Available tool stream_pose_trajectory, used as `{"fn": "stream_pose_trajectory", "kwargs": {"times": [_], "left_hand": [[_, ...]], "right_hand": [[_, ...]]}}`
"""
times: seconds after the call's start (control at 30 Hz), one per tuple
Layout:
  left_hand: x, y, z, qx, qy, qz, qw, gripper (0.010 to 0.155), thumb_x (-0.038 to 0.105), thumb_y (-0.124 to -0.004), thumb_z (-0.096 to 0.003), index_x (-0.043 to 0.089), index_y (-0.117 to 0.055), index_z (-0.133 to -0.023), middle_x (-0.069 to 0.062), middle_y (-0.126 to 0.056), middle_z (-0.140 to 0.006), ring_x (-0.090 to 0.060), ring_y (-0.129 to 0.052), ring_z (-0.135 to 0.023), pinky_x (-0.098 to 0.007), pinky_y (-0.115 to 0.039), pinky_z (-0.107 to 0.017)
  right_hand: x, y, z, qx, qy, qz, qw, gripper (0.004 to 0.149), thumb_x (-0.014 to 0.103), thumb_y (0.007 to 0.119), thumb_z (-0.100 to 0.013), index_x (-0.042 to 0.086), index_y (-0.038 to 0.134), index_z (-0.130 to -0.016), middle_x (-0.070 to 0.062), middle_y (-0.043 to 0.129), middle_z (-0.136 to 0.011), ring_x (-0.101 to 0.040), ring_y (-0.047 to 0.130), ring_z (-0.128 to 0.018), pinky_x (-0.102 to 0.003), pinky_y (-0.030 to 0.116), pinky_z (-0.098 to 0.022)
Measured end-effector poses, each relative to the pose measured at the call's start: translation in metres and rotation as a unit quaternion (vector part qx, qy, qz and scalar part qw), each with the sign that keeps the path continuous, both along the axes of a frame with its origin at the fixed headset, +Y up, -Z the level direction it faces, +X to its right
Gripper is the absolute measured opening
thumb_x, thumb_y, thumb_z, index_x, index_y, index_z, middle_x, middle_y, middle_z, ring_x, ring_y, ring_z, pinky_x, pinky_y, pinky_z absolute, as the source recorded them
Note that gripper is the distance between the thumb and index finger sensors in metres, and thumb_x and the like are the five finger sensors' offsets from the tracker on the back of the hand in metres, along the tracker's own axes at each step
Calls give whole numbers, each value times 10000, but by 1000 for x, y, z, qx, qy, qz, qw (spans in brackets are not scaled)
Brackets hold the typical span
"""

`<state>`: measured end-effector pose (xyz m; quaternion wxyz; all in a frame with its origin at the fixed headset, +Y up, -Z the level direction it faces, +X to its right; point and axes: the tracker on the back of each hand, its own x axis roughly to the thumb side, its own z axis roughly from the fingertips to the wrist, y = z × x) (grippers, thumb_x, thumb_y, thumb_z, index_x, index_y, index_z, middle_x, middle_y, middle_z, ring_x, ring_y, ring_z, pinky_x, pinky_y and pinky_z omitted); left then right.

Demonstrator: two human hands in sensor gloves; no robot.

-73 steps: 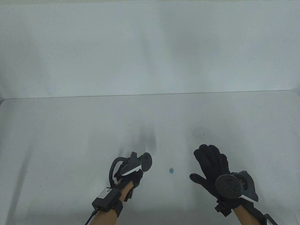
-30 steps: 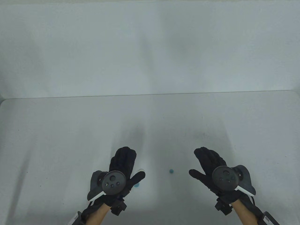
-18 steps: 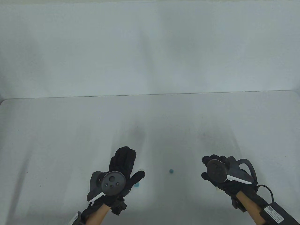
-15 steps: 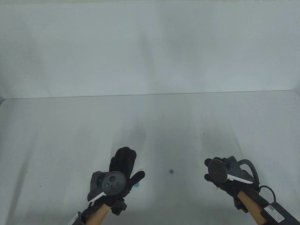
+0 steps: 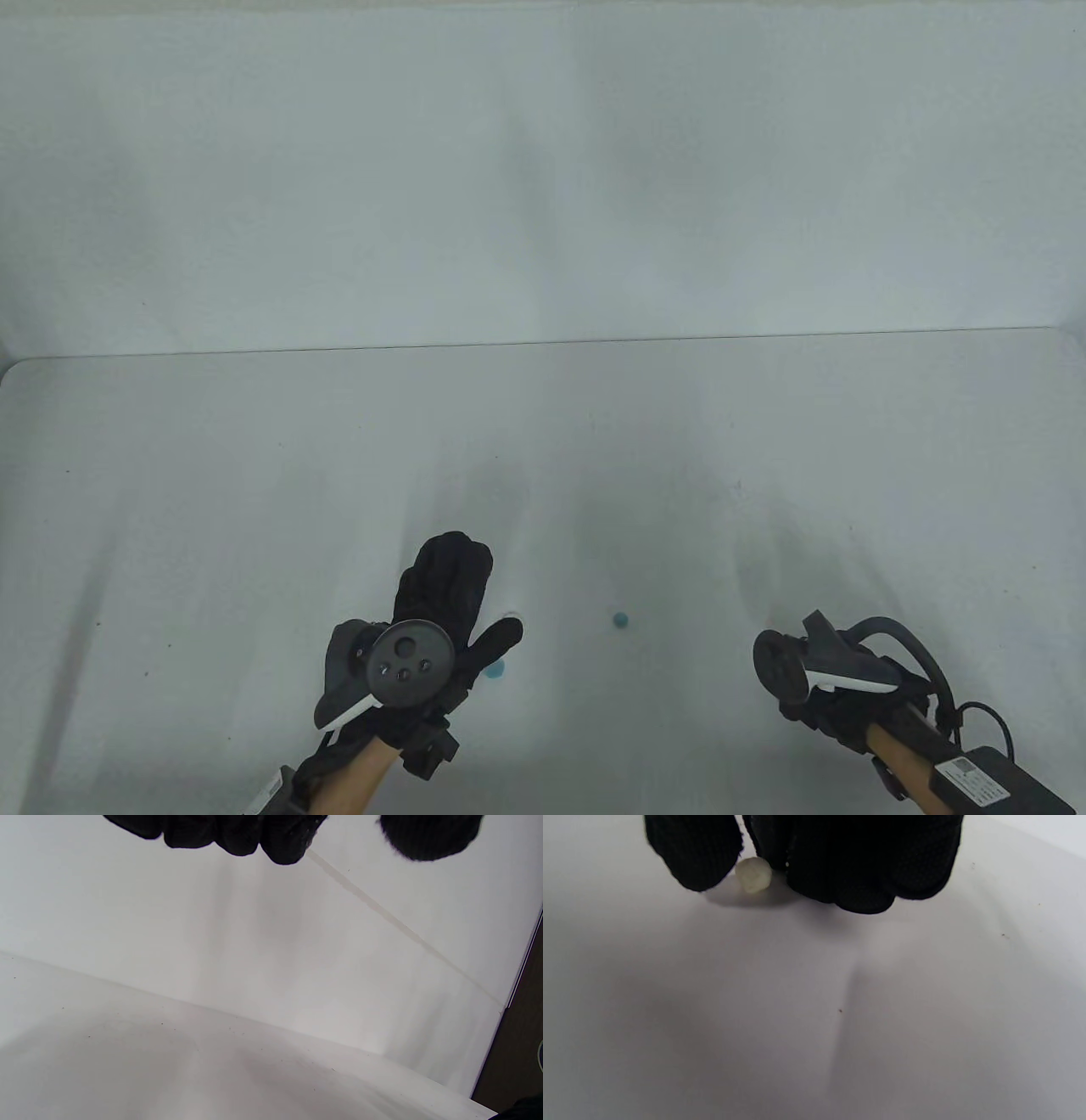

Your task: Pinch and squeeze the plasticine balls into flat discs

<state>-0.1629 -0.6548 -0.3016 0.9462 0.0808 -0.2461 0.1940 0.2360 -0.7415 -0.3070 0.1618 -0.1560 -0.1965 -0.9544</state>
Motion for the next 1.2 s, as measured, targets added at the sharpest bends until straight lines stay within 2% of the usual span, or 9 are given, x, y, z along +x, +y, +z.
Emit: {"fn": "stream_pose_trajectory", "kwargs": {"times": [0.17, 0.5, 0.6, 0.77, 0.87, 0.97, 1.07, 1.17, 1.2], "left_hand": [[0, 0, 0, -3, 1, -1, 1000, 831, 543, -628, -533, 7, -444, -1141, -318, -377, -1157, -580, -418, -1059, -658, -447, -724], [-1, 0, -1, -4, 8, -2, 1000, 827, 538, -630, -535, 8, -442, -1141, -318, -375, -1157, -581, -416, -1059, -658, -446, -724], [-1, 0, -1, -5, 9, -5, 1000, 827, 537, -630, -536, 7, -441, -1141, -320, -377, -1156, -582, -417, -1058, -659, -447, -723], [-1, -2, -3, -6, 12, -12, 1000, 824, 534, -632, -536, 6, -447, -1140, -321, -379, -1156, -584, -420, -1057, -662, -448, -722], [-1, -2, -3, -4, 14, -12, 1000, 817, 529, -635, -537, 9, -450, -1140, -316, -387, -1158, -581, -424, -1059, -666, -453, -720], [-1, -2, -3, -5, 13, -12, 1000, 814, 527, -635, -539, 11, -449, -1141, -314, -388, -1158, -579, -425, -1059, -664, -455, -720], [-2, -2, -3, -3, 15, -13, 1000, 815, 527, -636, -539, 11, -445, -1141, -314, -387, -1158, -578, -425, -1060, -663, -455, -720], [-3, -1, -3, -1, 17, -11, 1000, 815, 526, -636, -539, 12, -444, -1141, -314, -385, -1158, -577, -425, -1060, -662, -454, -721], [-3, -1, -3, -1, 19, -10, 1000, 814, 525, -636, -540, 11, -444, -1141, -315, -384, -1158, -580, -423, -1059, -662, -455, -720]], "right_hand": [[-2, -6, 3, 38, 26, 5, 999, 567, 456, 773, -503, 193, 660, -992, -59, 859, -886, -226, 960, -736, -379, 875, -565], [-1, -3, -5, 26, 16, -12, 999, 468, 447, 760, -525, 239, 714, -941, -17, 888, -852, -218, 960, -727, -397, 877, -532], [-2, 16, -7, 51, -6, -46, 998, 443, 474, 753, -533, 267, 737, -925, -11, 879, -896, -248, 943, -773, -411, 863, -538], [-9, 67, -12, 92, -46, -166, 981, 448, 461, 749, -545, 230, 726, -929, -34, 904, -891, -241, 988, -736, -381, 886, -500], [-12, 89, -14, 83, -82, -317, 941, 450, 425, 760, -551, 206, 713, -941, -51, 914, -870, -235, 1002, -700, -369, 892, -479], [-19, 96, -14, 54, -100, -449, 886, 453, 370, 766, -560, 186, 684, -965, -84, 892, -876, -238, 985, -682, -368, 885, -480], [-29, 95, -14, 24, -101, -547, 831, 503, 340, 759, -565, 135, 662, -1014, -110, 879, -878, -262, 965, -694, -379, 881, -495], [-42, 82, -17, -46, -116, -640, 758, 482, 326, 730, -583, 86, 698, -1000, -152, 887, -855, -291, 961, -673, -391, 887, -484], [-45, 80, -18, -60, -117, -652, 746, 472, 327, 726, -586, 84, 714, -990, -155, 896, -842, -295, 967, -660, -390, 892, -476]]}}
